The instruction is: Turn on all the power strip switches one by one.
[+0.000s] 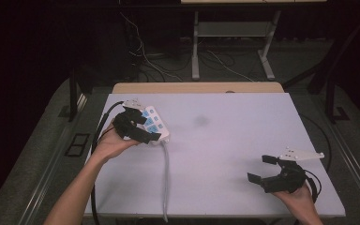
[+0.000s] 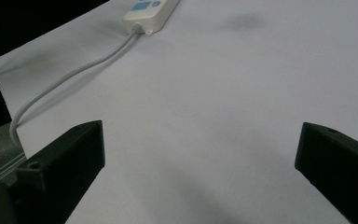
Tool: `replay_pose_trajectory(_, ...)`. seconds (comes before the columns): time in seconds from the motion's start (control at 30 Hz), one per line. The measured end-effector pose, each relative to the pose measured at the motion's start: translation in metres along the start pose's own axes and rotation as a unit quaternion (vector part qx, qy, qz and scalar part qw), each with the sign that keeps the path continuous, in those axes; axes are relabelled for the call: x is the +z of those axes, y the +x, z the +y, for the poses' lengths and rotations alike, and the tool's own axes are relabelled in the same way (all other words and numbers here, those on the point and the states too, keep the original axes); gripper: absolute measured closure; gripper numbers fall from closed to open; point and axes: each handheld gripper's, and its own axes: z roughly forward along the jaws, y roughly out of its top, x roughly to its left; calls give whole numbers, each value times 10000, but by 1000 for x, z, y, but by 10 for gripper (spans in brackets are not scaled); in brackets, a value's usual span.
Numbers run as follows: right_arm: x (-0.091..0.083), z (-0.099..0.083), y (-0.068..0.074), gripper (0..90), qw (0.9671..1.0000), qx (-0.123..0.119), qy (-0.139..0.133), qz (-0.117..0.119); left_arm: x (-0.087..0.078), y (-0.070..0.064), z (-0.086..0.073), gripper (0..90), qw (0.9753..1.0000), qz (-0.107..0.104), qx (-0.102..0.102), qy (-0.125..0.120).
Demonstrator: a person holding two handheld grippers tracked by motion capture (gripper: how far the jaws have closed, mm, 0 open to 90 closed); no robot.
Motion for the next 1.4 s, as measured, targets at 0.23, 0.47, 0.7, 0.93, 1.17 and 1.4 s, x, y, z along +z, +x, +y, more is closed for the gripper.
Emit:
replay_pose_trajectory(0.23,-2,-1,-3,13,10000,62,-42,1,5,11,4,125,10000,17,-67,40)
replay_pose_trajectory(0.47,0,-1,-2,13,10000,35,8,20,7,21,9,141,9998,53,-179,3)
replay_pose_trajectory(0.7,-1,-1,-4,13,10000,44,-4,18,10,29,13,169,9995,84,-298,6)
replay_pose_trajectory(0.93,-1,-1,-3,13,10000,42,4,17,14,37,17,200,9990,124,-421,-43)
replay_pose_trajectory(1.17,-1,-1,-4,13,10000,41,-2,16,23,45,19,243,9983,199,-549,-29)
replay_pose_trajectory(1.4,-1,-1,-4,13,10000,43,11,14,33,52,18,323,9975,265,-657,-4)
